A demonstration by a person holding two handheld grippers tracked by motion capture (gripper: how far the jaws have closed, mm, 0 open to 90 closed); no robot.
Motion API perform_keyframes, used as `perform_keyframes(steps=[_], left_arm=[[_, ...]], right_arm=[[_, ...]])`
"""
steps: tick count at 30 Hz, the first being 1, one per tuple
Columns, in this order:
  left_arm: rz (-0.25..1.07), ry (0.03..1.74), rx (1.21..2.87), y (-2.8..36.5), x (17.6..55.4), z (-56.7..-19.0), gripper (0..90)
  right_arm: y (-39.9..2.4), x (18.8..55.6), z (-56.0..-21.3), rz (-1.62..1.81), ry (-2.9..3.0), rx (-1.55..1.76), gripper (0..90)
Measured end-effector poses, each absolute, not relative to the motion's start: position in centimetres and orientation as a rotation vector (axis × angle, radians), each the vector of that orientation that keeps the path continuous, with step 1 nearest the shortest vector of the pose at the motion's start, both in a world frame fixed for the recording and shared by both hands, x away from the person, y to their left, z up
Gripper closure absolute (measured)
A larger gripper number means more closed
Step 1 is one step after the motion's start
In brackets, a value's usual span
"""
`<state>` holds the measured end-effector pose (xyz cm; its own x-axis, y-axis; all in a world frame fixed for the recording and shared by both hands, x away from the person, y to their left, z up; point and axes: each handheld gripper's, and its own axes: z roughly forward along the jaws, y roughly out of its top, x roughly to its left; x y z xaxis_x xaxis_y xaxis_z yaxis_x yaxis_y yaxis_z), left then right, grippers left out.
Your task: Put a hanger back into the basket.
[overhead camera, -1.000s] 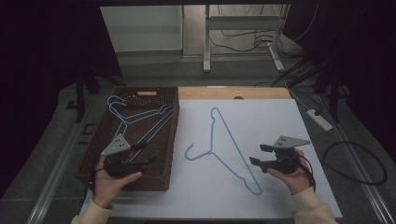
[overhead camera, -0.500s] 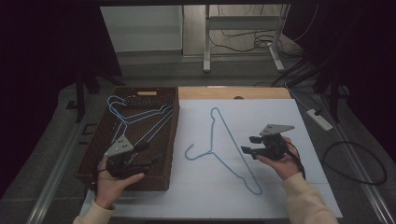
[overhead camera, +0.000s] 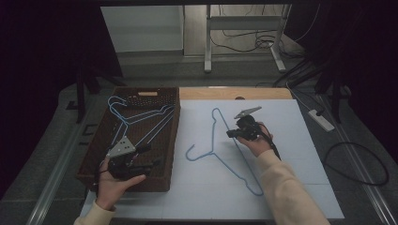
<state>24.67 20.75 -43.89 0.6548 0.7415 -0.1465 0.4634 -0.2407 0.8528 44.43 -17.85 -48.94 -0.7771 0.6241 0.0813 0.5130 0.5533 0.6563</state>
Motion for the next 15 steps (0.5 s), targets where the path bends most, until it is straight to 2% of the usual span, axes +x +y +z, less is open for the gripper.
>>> perform_keyframes(steps=[8,15], left_arm=[[0.352,0.948,1.894,20.7,24.7,-44.0,33.2],[0.353,0.946,1.898,20.5,24.7,-44.0,33.2]], right_arm=[[-17.1,46.9,-51.0,0.965,2.606,1.05,90.0],[-17.6,47.4,-51.5,0.921,2.551,1.088,90.0]])
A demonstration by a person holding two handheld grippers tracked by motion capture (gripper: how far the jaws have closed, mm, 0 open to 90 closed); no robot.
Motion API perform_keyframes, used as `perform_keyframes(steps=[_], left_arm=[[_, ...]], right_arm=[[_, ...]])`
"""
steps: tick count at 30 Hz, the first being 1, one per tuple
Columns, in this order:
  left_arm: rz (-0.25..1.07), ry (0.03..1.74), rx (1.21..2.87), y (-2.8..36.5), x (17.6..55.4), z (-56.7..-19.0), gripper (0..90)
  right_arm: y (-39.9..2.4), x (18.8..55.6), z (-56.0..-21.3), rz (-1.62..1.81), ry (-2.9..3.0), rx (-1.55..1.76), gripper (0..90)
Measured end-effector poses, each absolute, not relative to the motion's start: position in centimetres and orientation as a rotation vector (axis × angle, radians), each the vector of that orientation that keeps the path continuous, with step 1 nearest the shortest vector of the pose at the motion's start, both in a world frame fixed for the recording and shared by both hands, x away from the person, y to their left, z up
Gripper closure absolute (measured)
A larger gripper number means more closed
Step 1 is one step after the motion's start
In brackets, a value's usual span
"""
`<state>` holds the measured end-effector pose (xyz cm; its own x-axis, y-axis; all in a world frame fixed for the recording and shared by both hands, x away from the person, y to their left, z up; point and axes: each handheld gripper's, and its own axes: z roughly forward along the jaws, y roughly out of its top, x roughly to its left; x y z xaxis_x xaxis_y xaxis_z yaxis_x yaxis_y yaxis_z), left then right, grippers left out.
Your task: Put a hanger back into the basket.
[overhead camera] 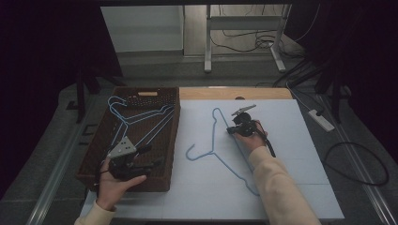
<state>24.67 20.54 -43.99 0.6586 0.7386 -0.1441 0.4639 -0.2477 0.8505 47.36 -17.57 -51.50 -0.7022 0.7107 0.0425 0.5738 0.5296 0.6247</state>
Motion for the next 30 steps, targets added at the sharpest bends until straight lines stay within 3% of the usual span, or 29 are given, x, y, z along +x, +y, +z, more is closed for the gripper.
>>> perform_keyframes(steps=[15,20,25,30], left_arm=[[0.352,0.943,1.898,20.5,24.6,-44.0,33.3],[0.352,0.936,1.898,20.2,24.7,-43.8,33.3],[0.355,0.925,1.901,20.0,24.7,-43.7,33.3],[0.356,0.92,1.898,20.0,24.8,-43.7,33.3]], right_arm=[[-21.6,45.1,-50.8,0.696,2.493,1.175,90.0],[-23.4,43.4,-50.4,0.855,2.471,1.198,90.0],[-21.6,42.9,-49.7,0.858,2.528,1.063,90.0],[-20.2,45.0,-50.6,0.863,2.522,1.108,90.0]])
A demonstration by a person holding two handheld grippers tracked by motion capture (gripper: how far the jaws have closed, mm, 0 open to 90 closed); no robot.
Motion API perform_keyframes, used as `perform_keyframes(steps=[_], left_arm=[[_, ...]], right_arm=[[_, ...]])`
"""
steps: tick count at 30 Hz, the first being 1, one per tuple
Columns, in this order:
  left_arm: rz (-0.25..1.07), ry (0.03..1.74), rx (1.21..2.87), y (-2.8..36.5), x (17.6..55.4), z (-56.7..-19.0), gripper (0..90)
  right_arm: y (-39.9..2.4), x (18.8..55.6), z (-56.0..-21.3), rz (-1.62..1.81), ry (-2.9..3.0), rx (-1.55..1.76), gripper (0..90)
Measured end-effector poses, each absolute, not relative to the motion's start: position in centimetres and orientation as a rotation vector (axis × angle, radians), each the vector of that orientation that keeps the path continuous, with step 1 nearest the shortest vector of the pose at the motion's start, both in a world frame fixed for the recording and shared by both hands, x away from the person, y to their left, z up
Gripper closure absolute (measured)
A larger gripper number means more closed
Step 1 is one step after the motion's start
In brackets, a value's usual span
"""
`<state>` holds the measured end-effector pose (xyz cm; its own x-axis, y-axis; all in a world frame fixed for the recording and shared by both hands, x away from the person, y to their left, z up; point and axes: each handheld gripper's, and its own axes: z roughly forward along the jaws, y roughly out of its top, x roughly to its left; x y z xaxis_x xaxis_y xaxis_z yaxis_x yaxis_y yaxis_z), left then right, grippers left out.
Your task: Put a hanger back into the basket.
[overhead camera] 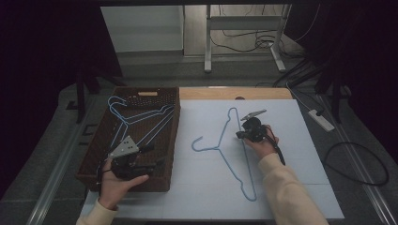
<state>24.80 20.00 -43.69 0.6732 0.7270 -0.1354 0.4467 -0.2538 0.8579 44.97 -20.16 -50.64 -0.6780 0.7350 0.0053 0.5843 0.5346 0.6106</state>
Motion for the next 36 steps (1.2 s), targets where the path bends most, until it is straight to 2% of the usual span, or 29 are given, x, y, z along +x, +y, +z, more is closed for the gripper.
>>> perform_keyframes(steps=[5,14,23,36], left_arm=[[0.354,0.928,1.893,20.4,24.9,-43.8,33.4],[0.355,0.926,1.898,20.3,24.8,-43.8,33.5],[0.353,0.928,1.898,20.3,24.9,-43.9,33.5],[0.357,0.925,1.893,20.3,24.7,-43.6,33.5]], right_arm=[[-20.3,46.6,-51.5,0.89,2.476,1.201,90.0],[-21.8,46.5,-51.2,0.817,2.417,1.263,90.0],[-25.5,44.2,-50.8,0.765,2.371,1.369,90.0],[-28.0,40.3,-50.6,0.757,2.36,1.434,90.0]])
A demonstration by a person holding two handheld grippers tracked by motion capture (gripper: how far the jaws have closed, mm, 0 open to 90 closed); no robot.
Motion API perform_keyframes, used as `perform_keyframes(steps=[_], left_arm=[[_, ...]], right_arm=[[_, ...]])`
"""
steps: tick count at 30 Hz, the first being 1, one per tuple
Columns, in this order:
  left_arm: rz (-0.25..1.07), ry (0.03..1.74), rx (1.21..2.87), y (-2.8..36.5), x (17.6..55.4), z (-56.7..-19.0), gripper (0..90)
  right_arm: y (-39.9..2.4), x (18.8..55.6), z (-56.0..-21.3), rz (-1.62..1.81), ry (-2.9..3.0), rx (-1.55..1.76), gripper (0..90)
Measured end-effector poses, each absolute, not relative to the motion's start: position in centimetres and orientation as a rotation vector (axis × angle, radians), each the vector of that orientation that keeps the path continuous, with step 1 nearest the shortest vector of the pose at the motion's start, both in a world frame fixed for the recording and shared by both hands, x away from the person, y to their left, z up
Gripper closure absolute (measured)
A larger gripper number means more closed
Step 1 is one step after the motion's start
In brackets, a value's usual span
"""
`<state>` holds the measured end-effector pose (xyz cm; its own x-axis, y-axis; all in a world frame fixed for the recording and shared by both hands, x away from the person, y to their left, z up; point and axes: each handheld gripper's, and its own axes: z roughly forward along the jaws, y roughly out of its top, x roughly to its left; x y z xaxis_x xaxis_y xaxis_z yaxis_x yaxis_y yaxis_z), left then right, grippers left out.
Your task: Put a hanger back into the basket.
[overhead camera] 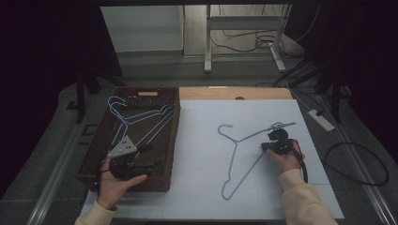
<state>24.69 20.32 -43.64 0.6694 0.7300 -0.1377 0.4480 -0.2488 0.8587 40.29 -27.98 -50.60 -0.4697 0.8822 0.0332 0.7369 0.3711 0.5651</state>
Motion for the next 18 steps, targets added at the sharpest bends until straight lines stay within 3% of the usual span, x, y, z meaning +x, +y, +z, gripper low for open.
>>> perform_keyframes(steps=[18], left_arm=[[0.355,0.931,1.894,20.2,24.7,-43.8,33.4]], right_arm=[[-29.0,36.7,-50.6,0.771,2.384,1.446,90.0]])
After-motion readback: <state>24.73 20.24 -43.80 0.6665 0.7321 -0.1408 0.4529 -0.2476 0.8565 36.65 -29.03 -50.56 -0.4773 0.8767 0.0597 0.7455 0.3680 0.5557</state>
